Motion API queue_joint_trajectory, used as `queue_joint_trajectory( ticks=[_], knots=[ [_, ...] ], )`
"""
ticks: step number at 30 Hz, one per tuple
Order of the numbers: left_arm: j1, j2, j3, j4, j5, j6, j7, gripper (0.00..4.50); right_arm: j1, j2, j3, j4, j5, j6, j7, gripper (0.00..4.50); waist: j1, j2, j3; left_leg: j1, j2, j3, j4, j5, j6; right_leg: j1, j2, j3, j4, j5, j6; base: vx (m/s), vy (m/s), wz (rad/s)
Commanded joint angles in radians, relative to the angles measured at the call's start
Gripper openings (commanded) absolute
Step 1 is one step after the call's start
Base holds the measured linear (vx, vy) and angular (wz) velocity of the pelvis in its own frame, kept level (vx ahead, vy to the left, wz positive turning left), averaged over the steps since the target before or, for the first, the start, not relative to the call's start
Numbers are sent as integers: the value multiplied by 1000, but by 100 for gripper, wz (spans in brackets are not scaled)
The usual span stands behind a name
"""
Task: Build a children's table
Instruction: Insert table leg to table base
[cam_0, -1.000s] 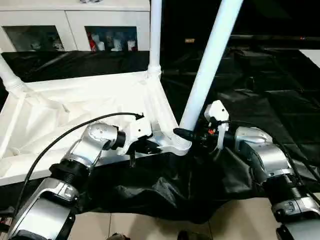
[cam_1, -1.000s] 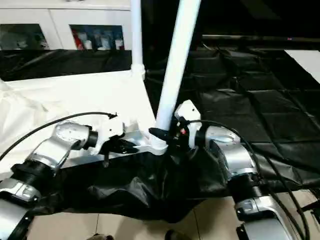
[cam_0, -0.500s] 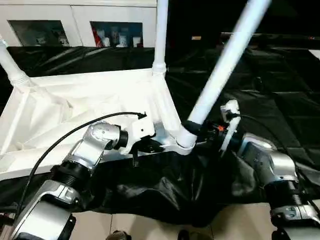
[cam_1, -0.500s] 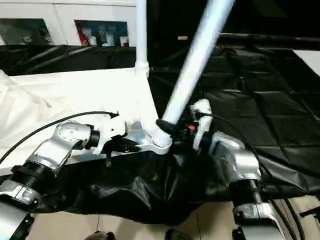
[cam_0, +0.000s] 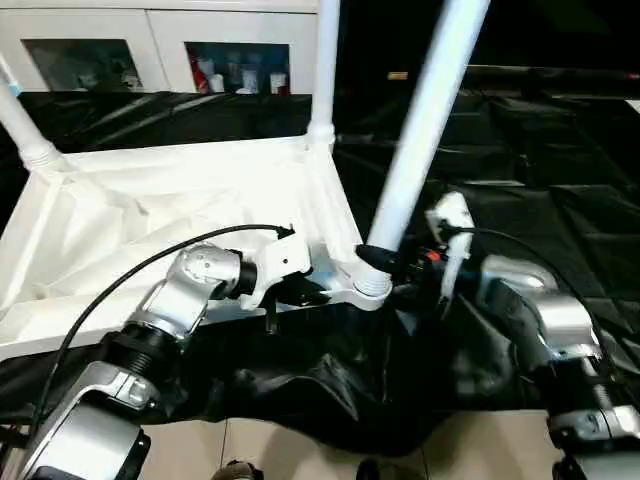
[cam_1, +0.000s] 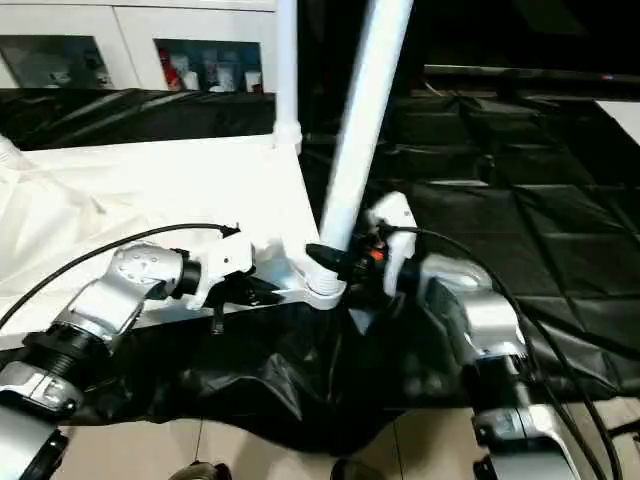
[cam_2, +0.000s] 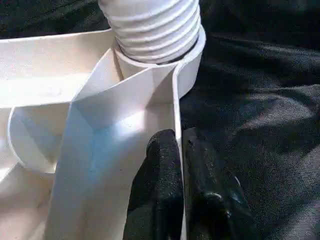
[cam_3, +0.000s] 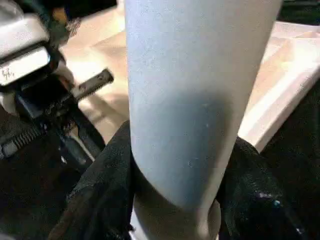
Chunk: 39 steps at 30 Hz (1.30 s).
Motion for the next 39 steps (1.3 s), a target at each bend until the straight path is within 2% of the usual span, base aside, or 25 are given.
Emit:
queue_joint_trajectory(
  ticks=[1,5,11,14,15,22,23,27,31,33,36,37,38,39],
  knots=[
    [6,-14,-25,-25,7,-8,-10,0,-15,7,57,-15,-13,16,25,188,2,-6,-68,7,31,-16,-61,-250,37,45,-60,53,-83,-477,-132,0,0,0],
    [4,-17,-28,-20,9,-10,-8,0,-24,-2,90,5,-38,30,47,188,3,-6,-71,5,32,-16,-60,-234,38,49,-58,53,-75,-422,-147,0,0,0],
    [-4,-20,-27,-6,12,-15,-3,0,-30,1,86,38,-48,19,48,188,3,-5,-71,6,32,-16,-59,-241,38,50,-58,53,-73,-401,-161,0,0,0],
    [-6,-21,-27,-4,14,-15,-1,0,-21,2,62,50,-34,23,36,188,4,-4,-72,7,32,-15,-58,-241,38,51,-57,53,-72,-387,-167,0,0,0],
    [-9,-21,-27,-1,15,-16,0,0,-8,2,36,56,-21,22,26,188,5,-1,-73,7,32,-15,-58,-238,38,52,-58,53,-71,-380,-172,0,0,0],
    [-22,-25,-23,14,20,-23,5,0,37,15,-69,81,35,19,-17,188,6,0,-76,7,32,-15,-57,-235,40,54,-56,52,-68,-343,-190,0,0,0],
    [-24,-26,-23,19,22,-26,8,0,50,21,-95,94,54,20,-25,188,7,7,-76,10,32,-14,-57,-244,38,52,-56,52,-71,-340,-194,0,0,0],
    [-27,-30,-22,24,25,-28,12,0,67,29,-121,111,62,10,-34,188,9,5,-74,10,32,-15,-58,-262,35,53,-56,51,-73,-363,-190,0,0,0],
    [-35,-33,-20,34,28,-31,19,0,98,46,-151,135,80,-1,-58,188,11,10,-76,11,33,-16,-57,-265,32,53,-58,51,-73,-366,-189,0,0,0],
    [-39,-34,-18,42,31,-34,22,0,114,58,-166,144,91,-7,-72,188,10,8,-75,9,31,-16,-58,-265,36,54,-57,50,-75,-367,-187,0,0,0],
    [-43,-37,-13,53,36,-36,34,0,130,74,-187,156,107,-17,-89,188,10,8,-73,11,31,-16,-59,-284,35,51,-58,49,-80,-410,-176,0,0,0],
    [-43,-37,-12,54,36,-36,35,0,132,75,-190,158,110,-18,-91,188,12,17,-73,15,31,-17,-58,-293,33,49,-60,49,-82,-424,-175,0,0,0],
    [-43,-38,-11,55,37,-35,37,0,141,82,-199,157,119,-18,-94,188,9,12,-72,14,31,-17,-59,-302,30,50,-59,48,-86,-442,-168,0,0,0],
    [-44,-39,-10,57,37,-35,38,0,152,87,-204,153,124,-20,-96,188,10,12,-72,14,30,-18,-60,-305,30,50,-59,48,-87,-455,-162,0,0,0]
  ],
)
